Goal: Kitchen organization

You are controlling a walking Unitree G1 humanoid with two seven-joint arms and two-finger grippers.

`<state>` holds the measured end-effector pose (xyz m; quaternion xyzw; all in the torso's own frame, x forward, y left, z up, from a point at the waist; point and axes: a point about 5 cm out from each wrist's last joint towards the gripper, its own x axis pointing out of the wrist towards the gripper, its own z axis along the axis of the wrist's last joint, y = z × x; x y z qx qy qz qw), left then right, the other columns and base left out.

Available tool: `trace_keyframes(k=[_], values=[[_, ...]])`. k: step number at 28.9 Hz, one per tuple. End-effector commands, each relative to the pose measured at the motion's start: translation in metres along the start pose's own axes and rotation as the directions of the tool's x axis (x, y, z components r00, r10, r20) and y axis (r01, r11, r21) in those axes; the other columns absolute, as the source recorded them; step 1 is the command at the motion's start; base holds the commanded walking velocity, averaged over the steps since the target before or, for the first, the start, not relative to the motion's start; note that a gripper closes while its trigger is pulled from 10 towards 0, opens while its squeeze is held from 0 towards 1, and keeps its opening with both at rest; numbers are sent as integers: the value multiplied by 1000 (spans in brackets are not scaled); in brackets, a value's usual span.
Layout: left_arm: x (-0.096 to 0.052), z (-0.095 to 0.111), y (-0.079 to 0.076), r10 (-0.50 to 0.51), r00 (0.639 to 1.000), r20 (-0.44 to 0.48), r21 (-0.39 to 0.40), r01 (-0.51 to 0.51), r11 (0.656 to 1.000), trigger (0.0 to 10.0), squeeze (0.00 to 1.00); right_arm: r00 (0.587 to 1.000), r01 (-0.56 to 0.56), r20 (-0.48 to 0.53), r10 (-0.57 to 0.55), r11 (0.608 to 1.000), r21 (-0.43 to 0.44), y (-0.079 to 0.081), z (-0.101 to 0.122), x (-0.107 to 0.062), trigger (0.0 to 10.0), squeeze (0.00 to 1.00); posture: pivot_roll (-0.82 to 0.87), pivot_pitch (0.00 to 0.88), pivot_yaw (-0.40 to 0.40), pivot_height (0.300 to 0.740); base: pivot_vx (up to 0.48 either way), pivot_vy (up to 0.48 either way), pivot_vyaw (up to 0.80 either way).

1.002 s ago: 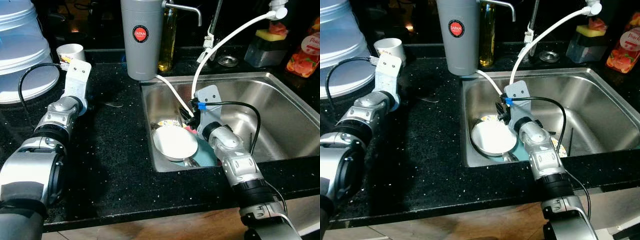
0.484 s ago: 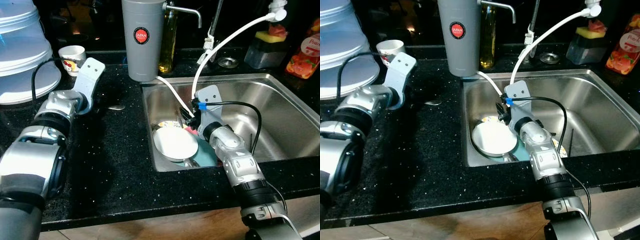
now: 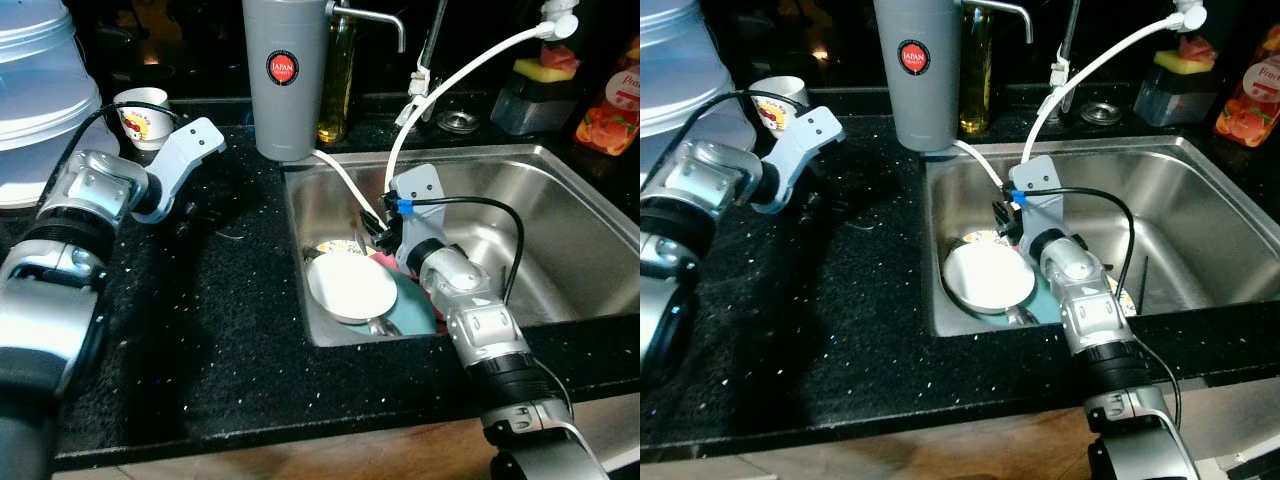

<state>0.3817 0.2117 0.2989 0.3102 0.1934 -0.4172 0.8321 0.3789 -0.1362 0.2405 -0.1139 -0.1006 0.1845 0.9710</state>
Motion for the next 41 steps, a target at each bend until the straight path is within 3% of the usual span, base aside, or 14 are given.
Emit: trace_keyframes(k=[1, 5, 9, 14, 17, 19, 20, 21, 25, 27, 28, 34, 38, 41], values=[[-2, 0, -8, -66, 998, 8, 0, 66, 998, 10000, 0, 1000, 3, 16, -3, 1000, 9, -3, 2, 1, 10000, 0, 53, 137, -9, 740, 0, 0, 0], [-9, 13, -18, -118, 986, 115, 7, 118, 993, 10000, 0, 1000, 0, 22, -1, 1000, 17, -3, 4, 3, 10000, 0, 58, 125, -20, 740, 0, 0, 0], [-21, 36, -33, -195, 919, 342, 13, 203, 979, 10000, 0, 1000, -5, 31, 4, 999, 33, -2, 6, 6, 10000, 0, 58, 114, -31, 740, 0, 0, 0], [-34, 35, -38, -166, 885, 436, -39, 203, 978, 10000, 0, 999, -5, 35, 3, 998, 57, -2, 7, 8, 10000, 0, 57, 108, -32, 740, 0, 0, 0], [-34, 26, -30, 6, 912, 411, -77, 28, 997, 10000, 0, 999, -2, 36, 0, 998, 60, -4, 6, 8, 10000, 0, 59, 104, -36, 740, 0, 0, 0], [-25, 28, -13, 238, 876, 419, -179, -177, 968, 10000, 0, 999, -1, 34, -1, 998, 62, -4, 5, 8, 10000, 0, 66, 102, -44, 740, 0, 0, 0], [-25, 28, -13, 238, 876, 419, -179, -177, 968, 10000, 0, 999, -1, 34, -1, 998, 62, -4, 5, 8, 10000, 0, 66, 102, -44, 740, 0, 0, 0], [-13, 24, -1, 451, 827, 336, -304, -357, 883, 10000, 0, 999, -3, 34, 1, 998, 66, -3, 4, 9, 10000, 0, 70, 101, -44, 740, 0, 0, 0], [13, 4, -3, 606, 788, 103, -576, -450, 683, 10000, 0, 999, -9, 38, 6, 997, 70, 0, 4, 10, 10000, 0, 70, 101, -42, 740, 0, 0, 0], [17, 0, -6, 605, 794, 61, -604, -453, 655, 10000, 0, 999, -9, 39, 7, 997, 71, 0, 4, 11, 10000, 0, 70, 101, -42, 740, 0, 0, 0], [26, -6, -12, 650, 760, -12, -604, -523, 601, 10000, 0, 999, -9, 41, 6, 997, 72, -1, 5, 11, 10000, 0, 62, 107, -40, 740, 0, 0, 0], [40, -10, -13, 767, 624, -148, -579, -684, 444, 10000, 0, 999, -9, 39, 6, 997, 74, -3, 3, 11, 10000, 0, 67, 113, -45, 740, 0, 0, 0], [51, -3, -14, 809, 562, -174, -606, -709, 362, 10000, 0, 999, -11, 38, 8, 997, 80, -2, 2, 12, 10000, 0, 70, 116, -48, 740, 0, 0, 0], [60, 5, -18, 818, 552, -161, -651, -683, 333, 10000, 0, 999, -18, 40, 14, 996, 84, 0, 2, 13, 10000, 0, 70, 116, -48, 740, 0, 0, 0]])
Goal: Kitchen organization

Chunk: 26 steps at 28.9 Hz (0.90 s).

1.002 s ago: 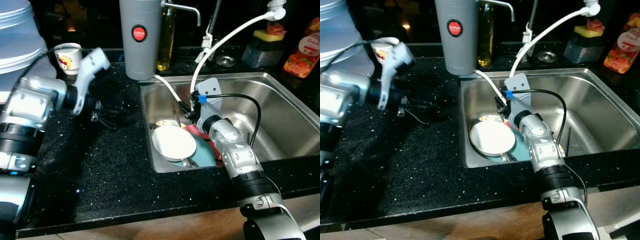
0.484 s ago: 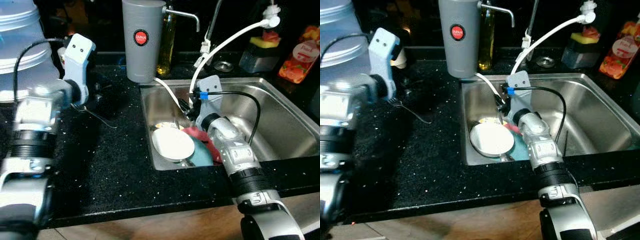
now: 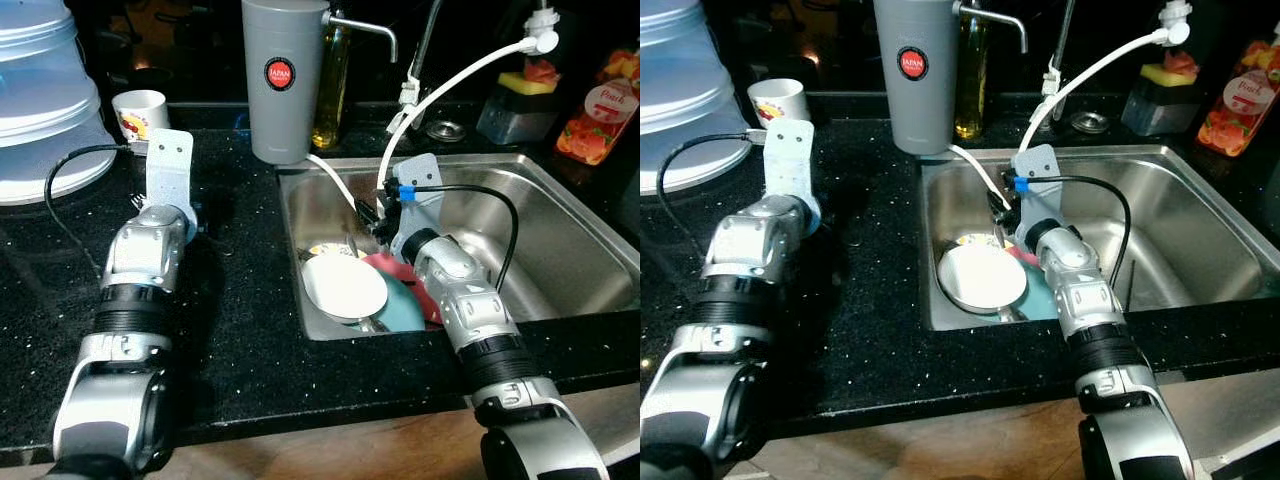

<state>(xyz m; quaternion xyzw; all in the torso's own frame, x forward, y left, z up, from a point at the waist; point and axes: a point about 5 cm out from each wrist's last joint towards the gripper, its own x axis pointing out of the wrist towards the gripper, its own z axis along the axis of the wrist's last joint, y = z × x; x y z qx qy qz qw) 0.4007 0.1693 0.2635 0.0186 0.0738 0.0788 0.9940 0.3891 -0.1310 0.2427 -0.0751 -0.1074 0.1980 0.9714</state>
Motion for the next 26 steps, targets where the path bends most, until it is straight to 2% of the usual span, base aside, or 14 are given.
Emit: trace_keyframes(k=[1, 4, 5, 7, 11, 15, 16, 17, 18, 19, 20, 22, 23, 26], values=[[2, -2, -8, -1, 1000, -10, -35, 1, 999, 10000, 0, 1000, -3, 10, 3, 1000, 9, 0, 1, 1, 10000, 0, 68, 117, -47, 740, 0, 0, 0], [3, -5, -8, 24, 999, -41, -15, -25, 1000, 10000, 0, 1000, -4, 11, 4, 1000, 9, 0, 2, 1, 10000, 0, 67, 117, -44, 740, 0, 0, 0], [3, -10, -7, 41, 996, -82, 26, -39, 999, 10000, 0, 1000, -3, 12, 3, 1000, 10, -1, 2, 1, 10000, 0, 66, 117, -43, 740, 0, 0, 0], [3, -14, -5, 67, 992, -106, 66, -60, 996, 10000, 0, 1000, -2, 13, 2, 1000, 10, -1, 2, 1, 10000, 0, 67, 116, -41, 740, 0, 0, 0], [5, -28, 12, 158, 976, -151, 184, -129, 974, 10000, 0, 1000, 0, 14, 0, 1000, 10, -2, 1, 0, 10000, 0, 71, 115, -40, 740, 0, 0, 0], [5, -31, 34, 257, 952, -165, 212, -221, 952, 10000, 0, 1000, 0, 19, 0, 1000, 9, -1, 2, 1, 10000, 0, 72, 116, -37, 740, 0, 0, 0], [5, -31, 34, 257, 952, -165, 212, -221, 952, 10000, 0, 1000, 0, 19, 0, 1000, 9, -1, 2, 1, 10000, 0, 72, 116, -37, 740, 0, 0, 0], [4, -30, 39, 273, 948, -164, 209, -237, 949, 10000, 0, 1000, 0, 20, 0, 1000, 9, -2, 3, 1, 10000, 0, 72, 116, -37, 740, 0, 0, 0], [2, -28, 60, 348, 926, -143, 233, -311, 922, 10000, 0, 1000, 0, 22, 0, 1000, 9, -2, 4, 1, 10000, 0, 75, 117, -39, 740, 0, 0, 0], [1, -27, 69, 377, 917, -134, 250, -336, 908, 10000, 0, 1000, -1, 22, 1, 1000, 9, -1, 4, 2, 10000, 0, 75, 117, -39, 740, 0, 0, 0], [1, -27, 69, 377, 917, -134, 250, -336, 908, 10000, 0, 1000, -1, 22, 1, 1000, 9, -1, 4, 2, 10000, 0, 75, 117, -39, 740, 0, 0, 0], [-2, -25, 83, 416, 901, -126, 273, -372, 887, 10000, 0, 1000, -3, 22, 2, 1000, 8, -1, 4, 2, 10000, 0, 75, 117, -39, 740, 0, 0, 0], [-3, -21, 97, 440, 892, -107, 284, -396, 873, 10000, 0, 1000, -4, 22, 3, 1000, 8, -1, 4, 2, 10000, 0, 75, 117, -39, 740, 0, 0, 0], [-4, -16, 106, 452, 888, -86, 286, -413, 865, 10000, 0, 1000, -4, 21, 4, 1000, 8, -1, 3, 2, 10000, 0, 83, 119, -47, 740, 0, 0, 0]])
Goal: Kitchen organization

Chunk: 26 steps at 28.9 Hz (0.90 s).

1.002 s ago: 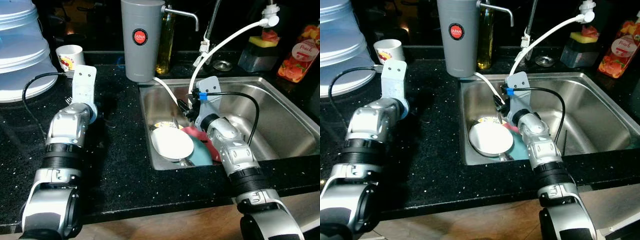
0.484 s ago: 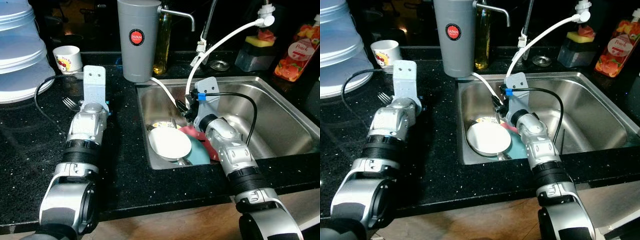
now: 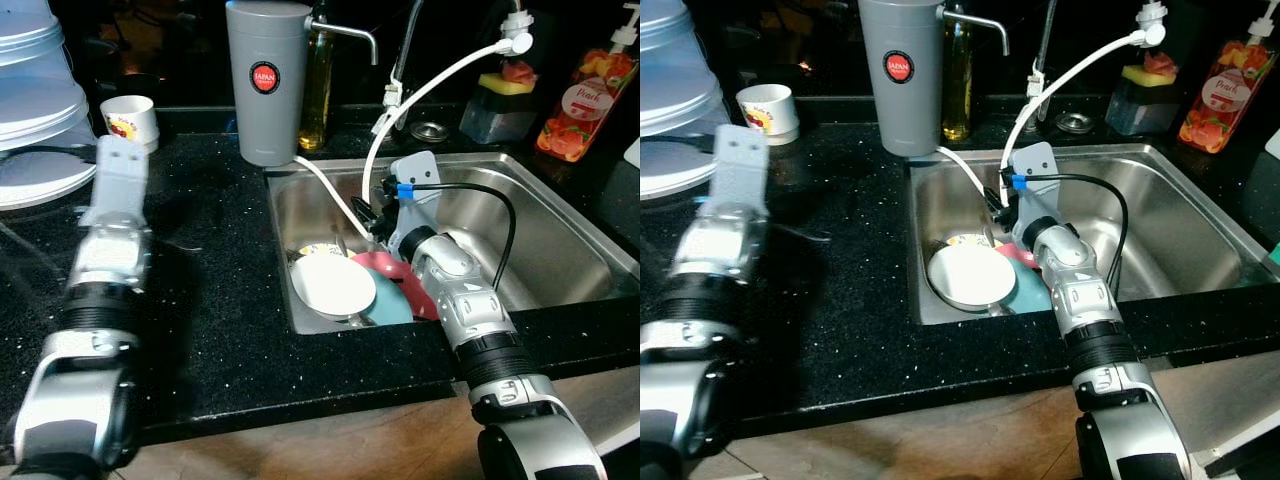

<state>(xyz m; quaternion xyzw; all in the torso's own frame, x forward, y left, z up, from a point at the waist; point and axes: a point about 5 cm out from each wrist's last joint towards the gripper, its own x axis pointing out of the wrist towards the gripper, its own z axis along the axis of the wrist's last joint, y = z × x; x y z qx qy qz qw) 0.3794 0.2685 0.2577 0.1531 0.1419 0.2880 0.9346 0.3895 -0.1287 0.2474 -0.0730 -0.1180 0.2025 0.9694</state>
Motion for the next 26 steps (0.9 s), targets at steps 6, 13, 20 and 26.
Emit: trace_keyframes(k=[6, 13, 20, 26], values=[[-17, 9, -31, -228, 973, 34, -60, 229, 972, 10000, 0, 1000, -2, -1, 2, 1000, 4, -1, -1, 1, 10000, 0, 83, 119, -47, 740, 0, 0, 0], [-32, 6, -52, -480, 858, 181, 37, 482, 875, 10000, 0, 1000, 3, 1, -3, 1000, -2, -3, -1, 0, 10000, 0, 76, 117, -43, 740, 0, 0, 0], [-18, -5, -29, -429, 902, 52, -170, 432, 886, 10000, 0, 1000, 3, 3, -3, 1000, -4, -4, 0, -1, 10000, 0, 76, 117, -43, 740, 0, 0, 0], [-13, -11, -18, -416, 908, 56, -207, 418, 885, 10000, 0, 1000, -3, 5, 3, 1000, -2, -2, 0, 1, 10000, 0, 75, 103, -49, 740, 0, 0, 0]])
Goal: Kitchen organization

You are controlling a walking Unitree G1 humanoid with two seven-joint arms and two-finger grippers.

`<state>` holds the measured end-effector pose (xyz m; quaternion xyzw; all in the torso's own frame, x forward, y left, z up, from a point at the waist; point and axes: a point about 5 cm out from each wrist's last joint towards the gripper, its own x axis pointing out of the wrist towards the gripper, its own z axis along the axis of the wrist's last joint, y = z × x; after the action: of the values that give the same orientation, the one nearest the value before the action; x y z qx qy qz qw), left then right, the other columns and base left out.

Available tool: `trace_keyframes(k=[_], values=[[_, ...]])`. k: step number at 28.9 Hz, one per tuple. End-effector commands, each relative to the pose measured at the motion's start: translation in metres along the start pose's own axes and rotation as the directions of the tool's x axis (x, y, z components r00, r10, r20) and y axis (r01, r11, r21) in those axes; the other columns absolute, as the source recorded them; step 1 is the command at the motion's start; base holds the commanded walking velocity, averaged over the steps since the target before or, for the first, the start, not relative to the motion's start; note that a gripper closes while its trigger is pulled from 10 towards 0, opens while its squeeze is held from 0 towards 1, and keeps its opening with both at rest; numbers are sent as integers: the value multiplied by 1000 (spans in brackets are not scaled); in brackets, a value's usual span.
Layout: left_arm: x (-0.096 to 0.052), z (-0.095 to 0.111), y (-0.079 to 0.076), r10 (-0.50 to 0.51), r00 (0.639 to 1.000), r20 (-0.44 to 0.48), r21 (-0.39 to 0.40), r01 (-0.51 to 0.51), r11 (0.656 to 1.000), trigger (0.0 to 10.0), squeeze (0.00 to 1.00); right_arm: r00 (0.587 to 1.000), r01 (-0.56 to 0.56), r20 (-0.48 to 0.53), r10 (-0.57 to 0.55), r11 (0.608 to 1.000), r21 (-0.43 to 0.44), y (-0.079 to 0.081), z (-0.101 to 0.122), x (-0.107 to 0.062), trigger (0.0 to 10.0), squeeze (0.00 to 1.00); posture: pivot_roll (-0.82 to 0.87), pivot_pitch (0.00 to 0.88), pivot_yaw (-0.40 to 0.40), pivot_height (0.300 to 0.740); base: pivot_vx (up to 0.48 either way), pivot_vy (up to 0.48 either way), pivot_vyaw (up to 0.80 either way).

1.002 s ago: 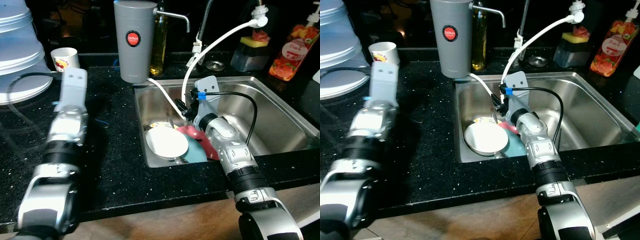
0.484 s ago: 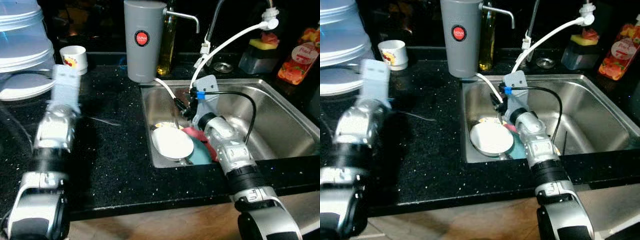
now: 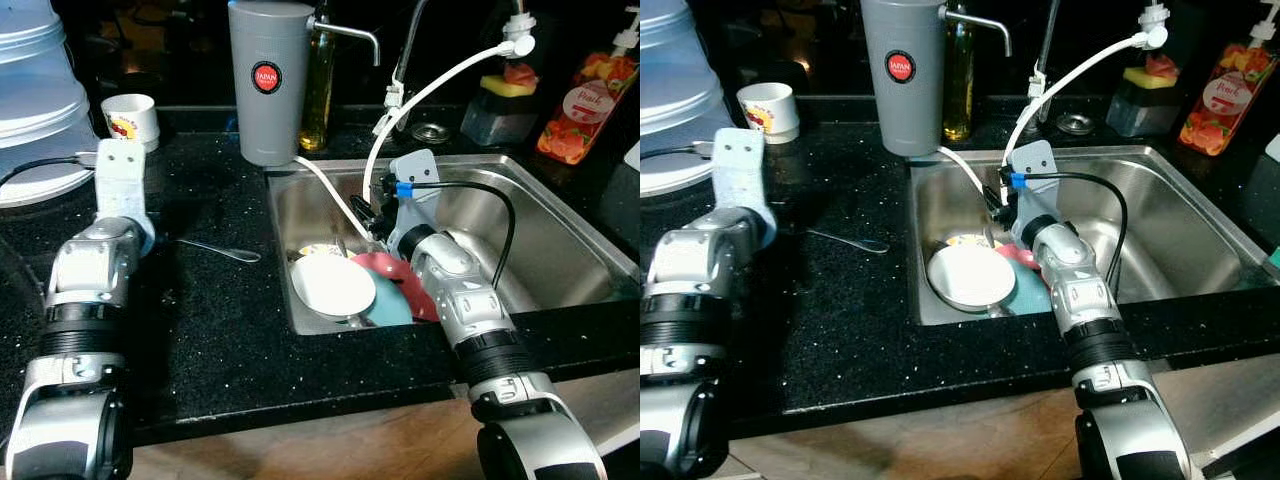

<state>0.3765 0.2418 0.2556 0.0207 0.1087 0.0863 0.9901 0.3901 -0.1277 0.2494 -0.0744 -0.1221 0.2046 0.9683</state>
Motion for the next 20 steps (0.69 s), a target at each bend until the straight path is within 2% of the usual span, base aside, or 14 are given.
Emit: trace_keyframes(k=[1, 2, 3, 7, 14, 15, 16, 18, 20], values=[[0, -15, 6, -10, 998, -62, -18, 9, 1000, 10000, 0, 1000, 0, -2, 0, 1000, 2, -2, -2, -1, 10000, 0, 75, 103, -49, 740, 0, 0, 0], [-1, -18, 5, -50, 997, -61, -56, 47, 997, 2706, 0, 1000, 0, -1, 0, 1000, 2, -1, -2, 0, 10000, 0, 75, 103, -49, 740, 0, 0, 0], [-3, -19, 3, -87, 995, -49, -98, 82, 992, 0, 0, 1000, -1, -1, 1, 1000, 2, -1, -1, 0, 10000, 0, 75, 103, -49, 740, 0, 0, 0], [-5, -20, 2, -118, 992, -34, -156, 112, 981, 0, 0, 1000, -1, 0, 1, 1000, 2, -1, -1, 0, 10000, 0, 73, 97, -48, 740, 0, 0, 0], [-5, -14, 3, -99, 995, 0, -195, 97, 976, 0, 0, 1000, 2, 1, -2, 1000, 4, -2, -1, 0, 10000, 0, 74, 100, -48, 740, 0, 0, 0], [-5, -5, 4, -93, 994, 58, -199, 103, 975, 0, 0, 1000, 4, 2, -4, 1000, 6, -3, -1, 0, 10000, 0, 74, 101, -49, 740, 0, 0, 0], [-5, -5, 4, -93, 994, 58, -199, 103, 975, 0, 0, 1000, 4, 2, -4, 1000, 6, -3, -1, 0, 10000, 0, 74, 101, -49, 740, 0, 0, 0], [-6, 12, 5, -78, 985, 154, -220, 111, 969, 0, 0, 1000, 7, 3, -7, 1000, 8, -3, -1, 0, 10000, 0, 75, 101, -49, 740, 0, 0, 0], [-8, 18, 5, -81, 979, 188, -236, 125, 964, 0, 0, 1000, 7, 4, -7, 1000, 9, -3, -1, 0, 10000, 0, 75, 101, -49, 740, 0, 0, 0]])
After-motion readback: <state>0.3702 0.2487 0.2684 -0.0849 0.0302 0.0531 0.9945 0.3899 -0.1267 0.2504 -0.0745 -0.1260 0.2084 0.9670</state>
